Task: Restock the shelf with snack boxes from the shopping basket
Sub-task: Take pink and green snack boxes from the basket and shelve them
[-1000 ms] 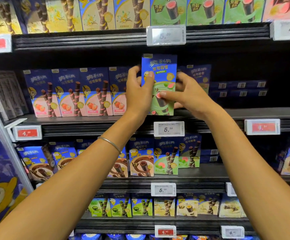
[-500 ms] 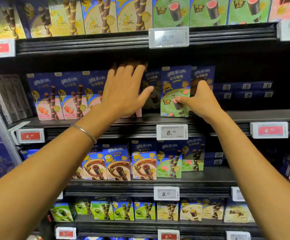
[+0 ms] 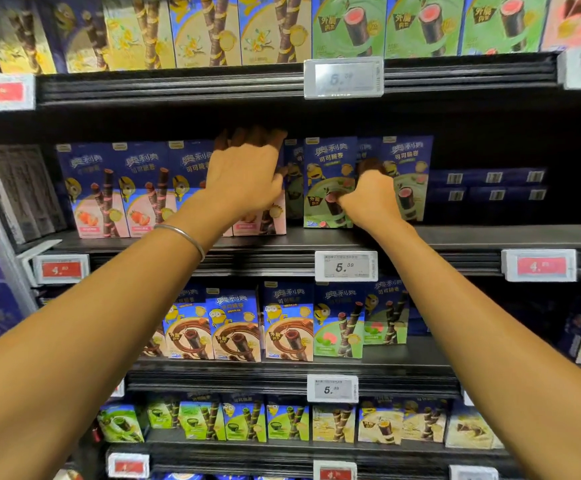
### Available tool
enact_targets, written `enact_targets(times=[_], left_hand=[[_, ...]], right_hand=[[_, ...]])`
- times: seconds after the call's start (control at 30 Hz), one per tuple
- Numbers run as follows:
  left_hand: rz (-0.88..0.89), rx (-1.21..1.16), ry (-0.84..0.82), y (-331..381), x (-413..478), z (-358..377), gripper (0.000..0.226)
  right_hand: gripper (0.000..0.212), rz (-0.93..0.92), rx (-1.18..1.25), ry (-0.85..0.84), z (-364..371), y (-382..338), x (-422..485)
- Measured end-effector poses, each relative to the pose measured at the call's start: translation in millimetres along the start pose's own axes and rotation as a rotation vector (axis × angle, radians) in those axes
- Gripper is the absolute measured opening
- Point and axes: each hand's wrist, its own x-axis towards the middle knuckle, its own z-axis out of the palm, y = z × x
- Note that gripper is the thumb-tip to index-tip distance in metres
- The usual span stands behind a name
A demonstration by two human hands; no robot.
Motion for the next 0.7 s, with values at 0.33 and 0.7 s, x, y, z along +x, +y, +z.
enact_targets(times=[0.33, 0.7], left_hand=[[0.017, -0.001, 0.076, -5.4, 3.9, 7.6, 0.060], [0.057, -0.079, 0.138, -10.2, 2.5, 9.9, 0.034]], right_hand=[[0.078, 0.068, -0.078, -0.094, 9.5, -16.7, 7.8], [0.086, 0.030, -0.125, -0.127, 24.6, -28.6, 20.8]])
